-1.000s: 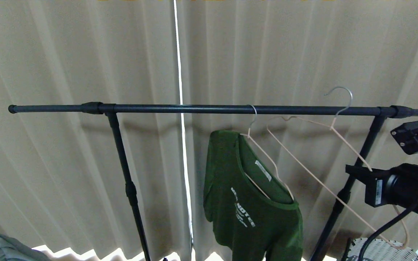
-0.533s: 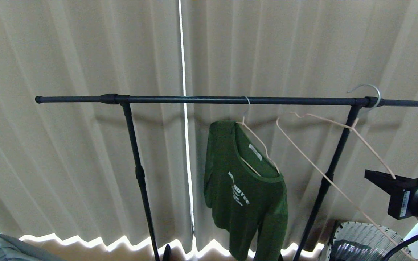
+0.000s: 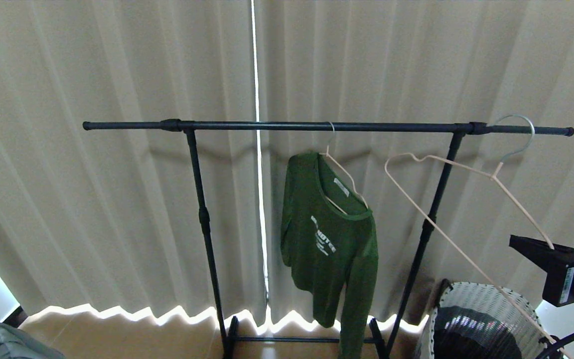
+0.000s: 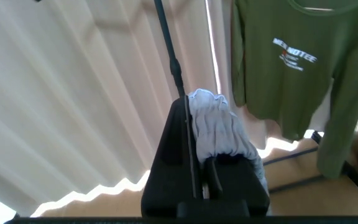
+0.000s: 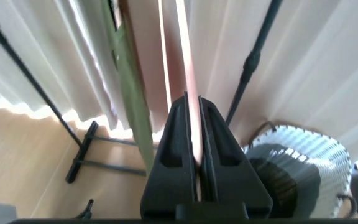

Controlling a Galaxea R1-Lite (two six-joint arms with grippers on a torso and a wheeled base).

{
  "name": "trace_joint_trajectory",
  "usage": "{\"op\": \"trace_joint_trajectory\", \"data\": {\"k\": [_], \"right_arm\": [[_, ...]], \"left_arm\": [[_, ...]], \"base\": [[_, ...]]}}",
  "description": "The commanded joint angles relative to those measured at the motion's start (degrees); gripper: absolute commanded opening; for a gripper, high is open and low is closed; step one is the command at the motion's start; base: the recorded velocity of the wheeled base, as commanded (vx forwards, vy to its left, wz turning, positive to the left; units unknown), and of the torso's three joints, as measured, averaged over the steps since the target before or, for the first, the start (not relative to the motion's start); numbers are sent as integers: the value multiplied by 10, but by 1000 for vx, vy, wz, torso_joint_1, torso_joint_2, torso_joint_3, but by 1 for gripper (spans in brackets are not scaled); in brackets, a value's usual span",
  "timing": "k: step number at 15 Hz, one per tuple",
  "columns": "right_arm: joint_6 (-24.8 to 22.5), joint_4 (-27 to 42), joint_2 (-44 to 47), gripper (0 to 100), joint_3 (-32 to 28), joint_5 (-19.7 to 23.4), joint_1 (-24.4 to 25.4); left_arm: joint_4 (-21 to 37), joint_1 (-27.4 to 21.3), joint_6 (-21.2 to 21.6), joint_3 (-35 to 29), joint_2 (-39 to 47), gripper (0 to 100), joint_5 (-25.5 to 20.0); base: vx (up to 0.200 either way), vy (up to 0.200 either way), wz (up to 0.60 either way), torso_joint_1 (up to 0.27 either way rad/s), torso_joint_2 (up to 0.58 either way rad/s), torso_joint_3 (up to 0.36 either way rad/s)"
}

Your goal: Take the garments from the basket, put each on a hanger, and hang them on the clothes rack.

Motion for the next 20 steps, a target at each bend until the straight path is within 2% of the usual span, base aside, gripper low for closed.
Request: {"op": "trace_joint_trajectory", "data": {"k": [1, 11, 14, 16, 20], "right_arm": [[0, -1, 0, 0, 0, 0, 0], [3, -9, -17, 0, 4, 10, 3], [7, -47, 6, 0, -6, 66, 3], [7, -65, 6, 0, -5, 72, 13], [10, -66, 6, 0, -5, 72, 56]], "left_arm": [[0, 0, 0, 3, 1, 0, 0], [2, 11, -2, 11, 18, 0, 5], [3, 46, -2, -55, 87, 0, 5], [2, 74, -2, -108, 138, 0, 5], [1, 75, -22, -152, 223, 0, 1]], "base": [[0, 0, 0, 0, 0, 0], [0, 0, 0, 0, 0, 0], [0, 0, 0, 0, 0, 0], [0, 0, 0, 0, 0, 0], [0, 0, 0, 0, 0, 0]]}}
